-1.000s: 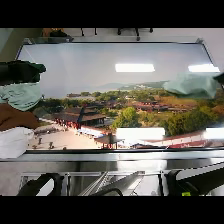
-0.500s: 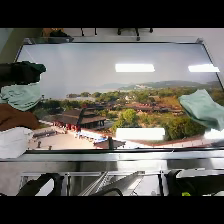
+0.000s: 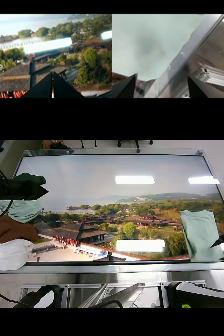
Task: Fold the shirts.
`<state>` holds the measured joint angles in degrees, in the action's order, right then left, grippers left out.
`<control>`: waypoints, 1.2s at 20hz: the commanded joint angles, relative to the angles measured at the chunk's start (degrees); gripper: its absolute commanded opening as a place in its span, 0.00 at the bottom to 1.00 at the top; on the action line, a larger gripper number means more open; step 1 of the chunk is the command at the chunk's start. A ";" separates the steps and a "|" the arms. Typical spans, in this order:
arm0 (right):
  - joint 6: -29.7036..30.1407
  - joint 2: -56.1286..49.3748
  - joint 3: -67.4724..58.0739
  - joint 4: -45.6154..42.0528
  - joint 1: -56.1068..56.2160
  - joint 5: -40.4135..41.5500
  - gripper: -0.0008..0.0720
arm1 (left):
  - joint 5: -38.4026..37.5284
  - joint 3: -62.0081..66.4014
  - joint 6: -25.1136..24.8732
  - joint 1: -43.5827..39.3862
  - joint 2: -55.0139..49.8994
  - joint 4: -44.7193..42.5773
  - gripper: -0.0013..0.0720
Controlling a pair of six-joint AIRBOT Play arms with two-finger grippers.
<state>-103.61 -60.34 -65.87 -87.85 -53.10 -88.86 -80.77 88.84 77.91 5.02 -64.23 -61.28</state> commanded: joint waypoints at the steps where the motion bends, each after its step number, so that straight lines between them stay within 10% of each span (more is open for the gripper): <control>1: 3.04 0.63 -1.07 -4.02 -0.02 -1.84 0.97 | -0.26 0.07 -0.20 -0.02 -0.28 0.04 0.03; 3: 2.89 0.63 -8.13 -0.83 0.33 -1.79 0.94 | 0.13 0.07 -0.79 -0.02 -0.28 0.04 0.03; 5: 2.95 0.74 -15.28 5.46 1.86 -0.59 0.10 | 2.49 0.07 -0.79 -0.04 -0.31 0.09 0.03; 6: 2.97 1.20 -17.46 9.40 3.02 0.72 0.04 | 3.72 0.07 -0.83 -0.02 -0.28 1.11 0.03; 10: 5.66 7.19 -15.98 23.63 13.25 6.56 0.04 | 2.45 -0.61 -1.86 0.35 0.04 9.03 0.03; 18: 4.72 28.74 24.11 24.06 53.22 18.14 0.04 | 9.18 -40.41 0.50 -9.40 25.24 13.35 0.03; 24: 4.20 29.11 30.62 25.59 65.18 21.42 0.04 | 10.73 -51.41 2.14 -13.66 34.34 13.29 0.03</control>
<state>-99.02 -31.86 -38.37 -63.68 6.85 -68.66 -71.11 42.15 79.07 -7.07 -33.93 -48.14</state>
